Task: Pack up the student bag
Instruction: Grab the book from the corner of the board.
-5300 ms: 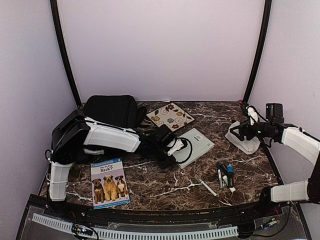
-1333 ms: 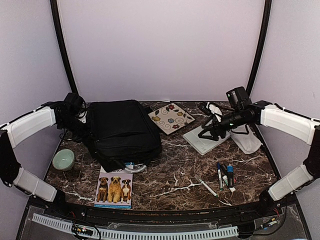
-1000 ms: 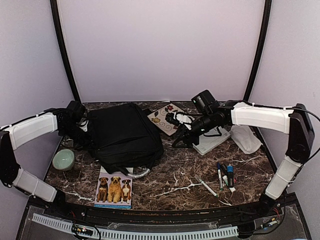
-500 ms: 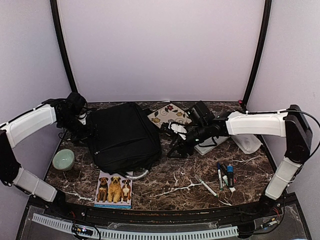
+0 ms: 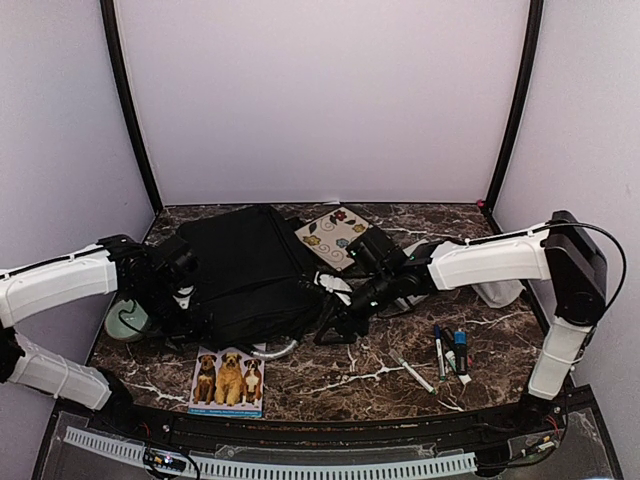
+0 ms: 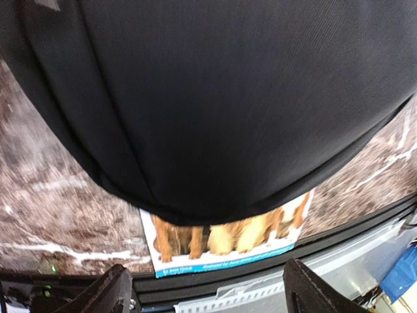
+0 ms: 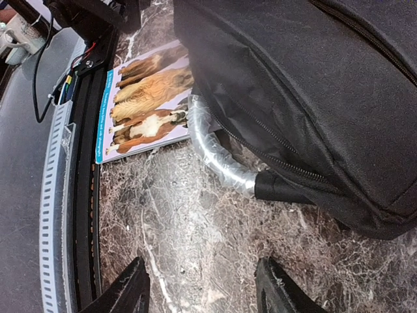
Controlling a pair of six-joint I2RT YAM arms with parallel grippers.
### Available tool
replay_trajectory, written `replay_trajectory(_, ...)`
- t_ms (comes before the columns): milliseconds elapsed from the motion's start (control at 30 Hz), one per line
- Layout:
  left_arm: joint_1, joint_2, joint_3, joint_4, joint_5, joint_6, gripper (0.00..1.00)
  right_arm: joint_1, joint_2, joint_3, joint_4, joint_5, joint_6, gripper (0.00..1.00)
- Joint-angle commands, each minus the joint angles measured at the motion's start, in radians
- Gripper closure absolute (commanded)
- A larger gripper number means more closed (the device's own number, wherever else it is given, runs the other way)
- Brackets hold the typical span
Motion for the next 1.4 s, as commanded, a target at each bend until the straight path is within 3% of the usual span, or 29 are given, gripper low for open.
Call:
replay_trajectory(0,-0.067,-0.016,-0.065,-0.006,-0.017,-0.079,0.16,0.011,0.0,-0.032,0.061,-0.034,0.02,0.45)
replay_trajectory(267,-0.073,0.04,-0.164,0.106,-0.052,-0.092,0.14,0.023,0.022,-0.024,0.062,-0.033,0.032,0.45)
replay_trajectory(667,-0.073,0.044,-0.314,0.332,0.091,-0.151,0.15,0.019,0.006,-0.093,0.025,-0.009,-0.016,0.45)
replay_trajectory(833,-0.105,0.019,-0.339,0.41,0.154,-0.184,0.2,0.018,0.012,-0.103,0.006,-0.045,0.008,0.45)
replay_trajectory(967,-0.182,0.009,-0.338,0.484,0.182,-0.248,0.24,0.004,0.042,-0.1,0.002,-0.026,0.148,0.41)
replay_trajectory(1200,-0.357,0.045,-0.342,0.656,0.172,-0.381,0.3,-0.058,0.108,-0.112,0.035,-0.185,0.362,0.4)
replay_trajectory(1367,-0.458,0.056,-0.334,0.676,0.067,-0.516,0.32,-0.055,0.114,-0.165,0.146,-0.233,0.52,0.41)
